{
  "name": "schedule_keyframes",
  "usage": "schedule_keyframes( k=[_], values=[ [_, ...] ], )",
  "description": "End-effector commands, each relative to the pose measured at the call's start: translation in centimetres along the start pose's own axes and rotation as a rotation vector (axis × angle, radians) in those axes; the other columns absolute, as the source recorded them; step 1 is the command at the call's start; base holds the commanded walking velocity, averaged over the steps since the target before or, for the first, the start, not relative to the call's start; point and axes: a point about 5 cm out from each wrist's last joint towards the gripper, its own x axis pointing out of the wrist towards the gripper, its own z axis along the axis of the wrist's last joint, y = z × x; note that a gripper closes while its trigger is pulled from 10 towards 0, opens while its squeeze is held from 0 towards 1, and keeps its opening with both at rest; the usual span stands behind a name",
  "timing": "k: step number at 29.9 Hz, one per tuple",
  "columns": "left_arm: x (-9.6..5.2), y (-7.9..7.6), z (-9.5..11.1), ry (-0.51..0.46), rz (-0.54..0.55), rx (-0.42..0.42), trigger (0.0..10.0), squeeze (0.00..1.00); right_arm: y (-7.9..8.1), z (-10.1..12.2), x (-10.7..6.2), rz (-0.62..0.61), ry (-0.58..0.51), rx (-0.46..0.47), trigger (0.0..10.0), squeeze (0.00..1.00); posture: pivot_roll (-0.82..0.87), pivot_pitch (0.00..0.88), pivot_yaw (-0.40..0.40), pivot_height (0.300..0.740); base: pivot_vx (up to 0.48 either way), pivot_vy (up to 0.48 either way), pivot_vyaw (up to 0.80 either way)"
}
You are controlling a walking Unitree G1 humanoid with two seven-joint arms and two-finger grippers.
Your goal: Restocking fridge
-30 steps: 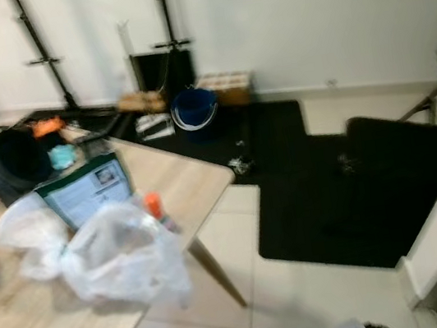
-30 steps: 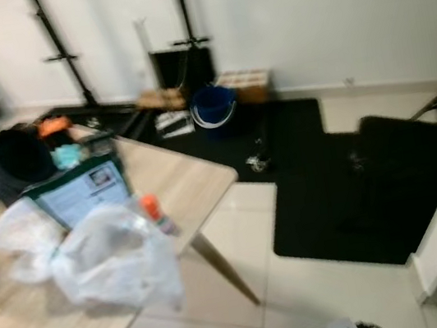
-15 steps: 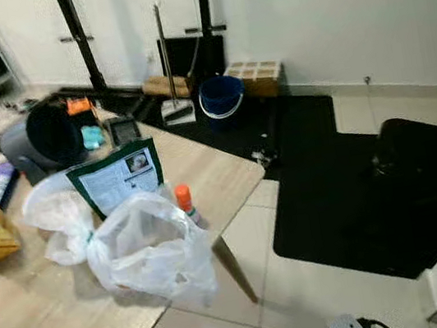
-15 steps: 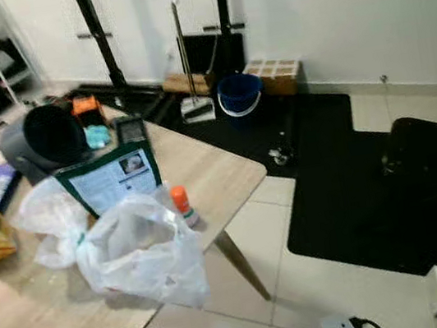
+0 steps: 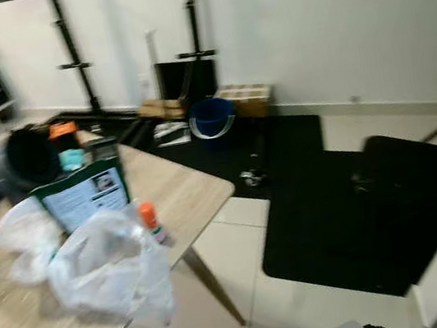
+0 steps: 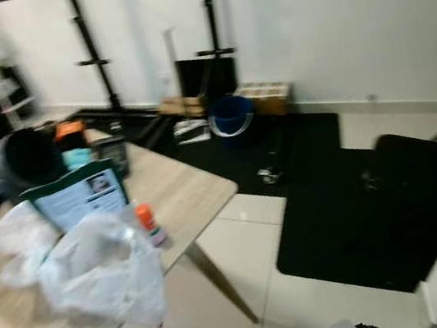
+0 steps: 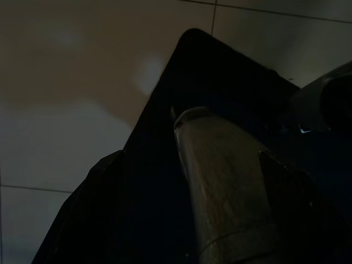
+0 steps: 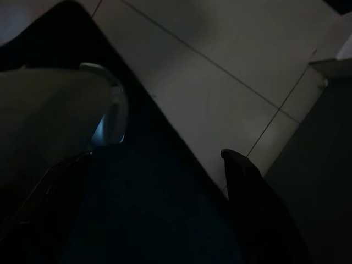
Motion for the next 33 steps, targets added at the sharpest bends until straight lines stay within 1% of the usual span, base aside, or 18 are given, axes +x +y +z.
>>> schedule_keyframes(
  k=[1, 3, 4, 6, 8, 11, 13, 14, 16, 17, 18, 21, 25, 27, 28, 29, 30, 33],
  values=[
    [-0.1, 0.2, -0.3, 0.012, 0.002, -0.004, 10.0, 0.0, -0.6, 2.4, 0.1, -0.006, -0.091, 0.017, 10.0, 0.0, 0.03, 0.0, 0.018, 0.74, 0.0, 0.0, 0.0],
    [-0.1, 0.2, -0.3, 0.013, 0.002, -0.003, 10.0, 0.0, -1.3, 4.0, 0.1, 0.012, -0.17, 0.086, 10.0, 0.0, 0.03, 0.0, 0.018, 0.74, 0.0, 0.0, 0.0],
    [-0.1, 0.2, -0.3, 0.013, 0.002, -0.003, 10.0, 0.0, -1.3, 4.0, 0.1, 0.012, -0.17, 0.086, 10.0, 0.0, 0.03, 0.0, 0.018, 0.74, 0.0, 0.0, 0.0],
    [-0.1, 0.2, -0.4, 0.013, 0.001, -0.004, 10.0, 0.0, -2.8, 6.8, -0.3, 0.064, -0.311, 0.24, 10.0, 0.0, 0.03, 0.0, 0.017, 0.74, 0.0, 0.0, 0.0],
    [-0.1, 0.2, -0.4, 0.015, 0.0, -0.005, 10.0, 0.0, -4.0, 9.2, -1.0, 0.158, -0.443, 0.327, 10.0, 0.0, 0.03, 0.0, 0.017, 0.74, 0.0, 0.0, 0.0],
    [-0.1, 0.3, -0.5, 0.016, 0.0, -0.004, 10.0, 0.0, -4.3, 9.9, -1.3, 0.206, -0.487, 0.347, 10.0, 0.0, 0.03, 0.0, 0.017, 0.74, 0.0, 0.0, 0.0],
    [-0.2, 0.3, -0.7, 0.021, -0.003, -0.004, 10.0, 0.0, -4.9, 11.4, -2.2, 0.364, -0.599, 0.393, 10.0, 0.0, 0.03, 0.0, 0.016, 0.74, 0.0, 0.0, 0.0],
    [-0.2, 0.3, -0.7, 0.021, -0.003, -0.004, 10.0, 0.0, -4.9, 11.4, -2.2, 0.364, -0.599, 0.393, 10.0, 0.0, 0.03, 0.0, 0.016, 0.74, 0.0, 0.0, 0.0],
    [-0.2, 0.2, -0.9, 0.026, -0.004, -0.003, 10.0, 0.0, -5.3, 12.7, -3.1, 0.494, -0.693, 0.409, 10.0, 0.0, 0.03, 0.0, 0.015, 0.74, 0.0, 0.0, 0.0],
    [-0.2, 0.2, -0.9, 0.026, -0.004, -0.003, 10.0, 0.0, -5.3, 12.7, -3.1, 0.494, -0.693, 0.409, 10.0, 0.0, 0.03, 0.0, 0.015, 0.74, 0.0, 0.0, 0.0],
    [-0.2, 0.2, -1.1, 0.03, -0.005, -0.003, 10.0, 0.0, -5.2, 13.9, -4.3, 0.68, -0.786, 0.366, 10.0, 0.0, 0.03, 0.0, 0.012, 0.74, 0.0, 0.0, 0.0],
    [-0.2, 0.2, -1.2, 0.033, -0.005, -0.004, 10.0, 0.0, -4.9, 14.9, -5.9, 0.878, -0.875, 0.291, 10.0, 0.0, 0.03, 0.0, 0.013, 0.74, 0.0, 0.0, 0.0],
    [-0.3, 0.2, -1.3, 0.033, -0.004, -0.004, 10.0, 0.0, -4.6, 15.4, -6.5, 0.932, -0.896, 0.25, 10.0, 0.0, 0.03, 0.0, 0.011, 0.74, 0.0, 0.0, 0.0],
    [-0.3, 0.3, -1.4, 0.035, -0.004, -0.003, 10.0, 0.0, -3.4, 16.6, -7.1, 0.997, -0.911, 0.161, 10.0, 0.0, 0.03, 0.0, 0.012, 0.74, 0.0, 0.0, 0.0],
    [-0.3, 0.3, -1.4, 0.035, -0.004, -0.003, 10.0, 0.0, -3.4, 16.6, -7.1, 0.997, -0.911, 0.161, 10.0, 0.0, 0.03, 0.0, 0.012, 0.74, 0.0, 0.0, 0.0],
    [-0.3, 0.3, -1.4, 0.036, -0.004, -0.002, 10.0, 0.0, -2.7, 17.1, -7.4, 1.026, -0.921, 0.12, 10.0, 0.0, 0.03, 0.0, 0.011, 0.74, 0.0, 0.0, 0.0],
    [-0.3, 0.3, -1.5, 0.037, -0.004, -0.002, 10.0, 0.0, -2.0, 17.8, -7.6, 1.035, -0.937, 0.088, 10.0, 0.06, 0.04, 0.0, 0.011, 0.74, 0.0, 0.0, 0.0],
    [-0.3, 0.3, -1.5, 0.038, -0.004, -0.001, 10.0, 0.0, -1.3, 18.7, -8.0, 1.044, -0.967, 0.074, 10.0, 0.07, 0.04, 0.0, 0.011, 0.74, 0.0, 0.0, 0.0]
  ],
)
